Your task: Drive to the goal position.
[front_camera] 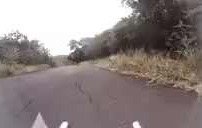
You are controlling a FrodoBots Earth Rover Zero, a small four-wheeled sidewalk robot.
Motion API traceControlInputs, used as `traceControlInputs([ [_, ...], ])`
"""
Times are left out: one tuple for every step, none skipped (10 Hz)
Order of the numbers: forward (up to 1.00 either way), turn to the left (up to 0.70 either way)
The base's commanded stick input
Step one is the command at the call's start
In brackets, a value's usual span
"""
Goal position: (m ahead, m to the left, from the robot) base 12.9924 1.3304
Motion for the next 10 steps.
traceControlInputs([
  [1.0,0.0],
  [1.0,0.0],
  [1.0,0.0],
  [1.0,0.0],
  [1.0,0.0],
  [1.0,0.0],
  [1.0,0.0],
  [1.0,0.0],
  [1.0,0.0],
  [1.0,0.0],
])
